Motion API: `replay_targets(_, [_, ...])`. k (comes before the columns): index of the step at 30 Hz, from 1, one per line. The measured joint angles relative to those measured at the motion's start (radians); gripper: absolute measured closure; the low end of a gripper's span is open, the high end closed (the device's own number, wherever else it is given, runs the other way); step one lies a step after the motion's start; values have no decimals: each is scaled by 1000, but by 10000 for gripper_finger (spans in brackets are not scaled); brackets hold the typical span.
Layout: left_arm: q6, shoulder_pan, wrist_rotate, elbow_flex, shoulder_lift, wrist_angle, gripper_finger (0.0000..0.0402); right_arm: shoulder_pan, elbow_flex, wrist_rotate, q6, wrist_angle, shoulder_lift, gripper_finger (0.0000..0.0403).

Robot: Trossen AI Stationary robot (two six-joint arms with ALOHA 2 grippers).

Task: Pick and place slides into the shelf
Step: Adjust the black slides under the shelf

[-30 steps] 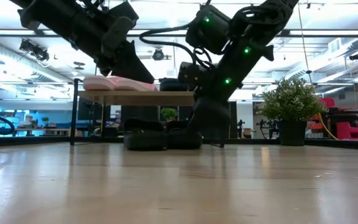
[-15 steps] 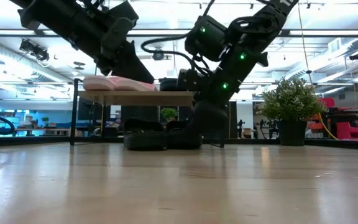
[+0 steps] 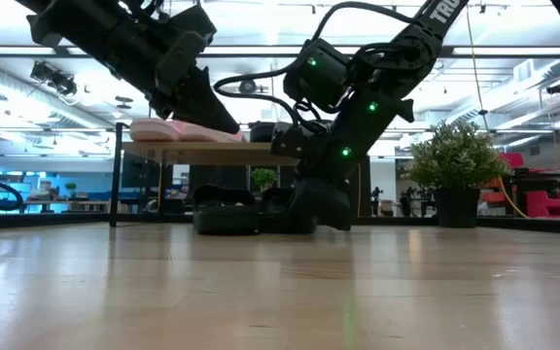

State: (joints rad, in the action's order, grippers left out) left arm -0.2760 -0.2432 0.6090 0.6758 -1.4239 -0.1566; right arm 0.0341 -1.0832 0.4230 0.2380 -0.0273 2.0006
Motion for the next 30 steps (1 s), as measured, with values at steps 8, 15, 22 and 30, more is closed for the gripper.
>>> replay_targets(8, [-7,0,0,0,0,2,388,3,0,44,-9,8,0,374])
replay_targets(15, [-19,-3,0,0,0,5,395,-6,0,116,2,57,0,375])
replay_targets(22, [-27,-3,0,0,0,6,380,-6,0,143,11,117,0,375])
replay_targets(30, [-28,-3,0,0,0,4,397,5,4,140,76,187,-84,375])
